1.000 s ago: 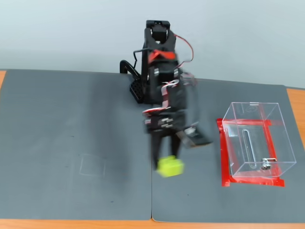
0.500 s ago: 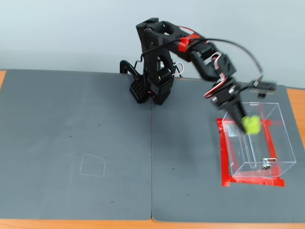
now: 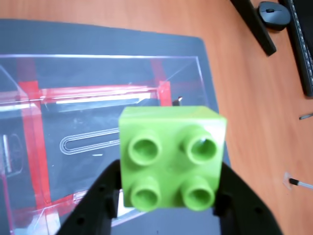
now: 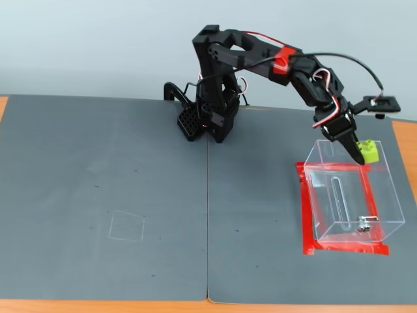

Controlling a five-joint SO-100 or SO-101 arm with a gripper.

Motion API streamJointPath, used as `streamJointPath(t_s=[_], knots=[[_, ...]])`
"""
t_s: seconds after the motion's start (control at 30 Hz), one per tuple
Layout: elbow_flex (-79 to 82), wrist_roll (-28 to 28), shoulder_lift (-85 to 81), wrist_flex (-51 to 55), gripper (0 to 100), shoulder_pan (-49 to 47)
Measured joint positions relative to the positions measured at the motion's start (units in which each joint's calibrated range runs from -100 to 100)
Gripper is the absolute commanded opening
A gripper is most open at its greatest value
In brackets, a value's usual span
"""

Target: Pick the green lego block and place it into the transparent box

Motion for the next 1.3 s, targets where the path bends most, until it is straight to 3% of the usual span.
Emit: streamJointPath(t_s=[0.6, 0.83, 1.3], knots=[[0.0, -1.56, 4.5, -3.3, 14, -1.18], [0.0, -2.05, 4.5, -3.3, 29, -1.18], [0.0, -2.05, 4.5, -3.3, 30, -0.74]])
